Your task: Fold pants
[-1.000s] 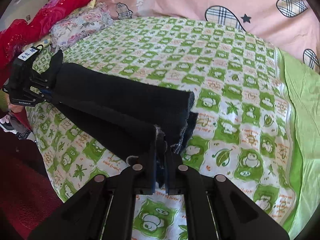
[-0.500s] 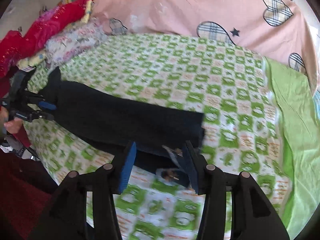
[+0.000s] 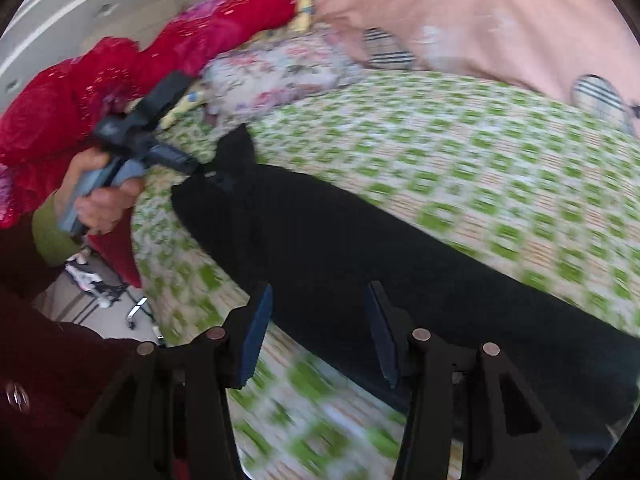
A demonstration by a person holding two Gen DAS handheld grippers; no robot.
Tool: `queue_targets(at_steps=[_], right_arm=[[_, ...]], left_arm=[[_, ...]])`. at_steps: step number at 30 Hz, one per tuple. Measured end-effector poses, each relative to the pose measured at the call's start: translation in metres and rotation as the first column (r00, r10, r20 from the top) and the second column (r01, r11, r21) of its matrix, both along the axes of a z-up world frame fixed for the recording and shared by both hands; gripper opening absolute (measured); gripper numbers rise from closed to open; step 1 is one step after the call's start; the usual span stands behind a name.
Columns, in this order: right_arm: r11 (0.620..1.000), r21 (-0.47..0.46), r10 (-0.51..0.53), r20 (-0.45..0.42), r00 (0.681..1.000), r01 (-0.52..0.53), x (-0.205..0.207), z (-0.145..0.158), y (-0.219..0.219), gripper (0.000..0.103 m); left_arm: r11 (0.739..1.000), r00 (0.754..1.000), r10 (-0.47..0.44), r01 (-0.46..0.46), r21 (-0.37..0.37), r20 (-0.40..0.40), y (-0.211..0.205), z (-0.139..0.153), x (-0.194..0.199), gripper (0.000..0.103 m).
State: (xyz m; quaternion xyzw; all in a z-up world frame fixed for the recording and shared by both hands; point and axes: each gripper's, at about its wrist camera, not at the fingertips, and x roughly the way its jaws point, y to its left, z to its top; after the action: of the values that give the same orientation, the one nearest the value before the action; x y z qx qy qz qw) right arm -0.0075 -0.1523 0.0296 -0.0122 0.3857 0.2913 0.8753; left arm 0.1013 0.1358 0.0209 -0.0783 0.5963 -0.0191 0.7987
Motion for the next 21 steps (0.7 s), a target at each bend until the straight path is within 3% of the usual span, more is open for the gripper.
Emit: queue_targets(at_steps=[8,16,18,19,21], right_arm=[[0.991,0.045,0.13,-0.062,0.99,-0.127,0.047,-0.021,0.072,0.05],[0.989,0.027,0.149,-0.123,0.981,-0.147,0.072,-0.041,0.096,0.05],[0.988,0.027,0.152,-0.13,0.98,-0.15,0.075,-0.043,0.098,0.045],[0.987,0.029,0.159,-0.132,0.979,-0.156,0.075,-0.044,0.099,0.036],[0.985,0.021,0.172,-0.133,0.976,-0.17,0.075,-0.045,0.102,0.021]], left_arm=[[0.993,0.992,0.099,-0.094,0.068,-0.078,0.022,-0.006,0.041,0.067],[0.988,0.988,0.124,-0.114,0.105,-0.092,0.019,-0.032,0.055,0.067],[0.988,0.989,0.128,-0.12,0.097,-0.072,0.021,-0.033,0.052,0.055],[0.988,0.99,0.13,-0.123,0.096,-0.064,0.022,-0.033,0.05,0.047],[0.99,0.991,0.125,-0.121,0.078,-0.048,0.024,-0.034,0.045,0.01]])
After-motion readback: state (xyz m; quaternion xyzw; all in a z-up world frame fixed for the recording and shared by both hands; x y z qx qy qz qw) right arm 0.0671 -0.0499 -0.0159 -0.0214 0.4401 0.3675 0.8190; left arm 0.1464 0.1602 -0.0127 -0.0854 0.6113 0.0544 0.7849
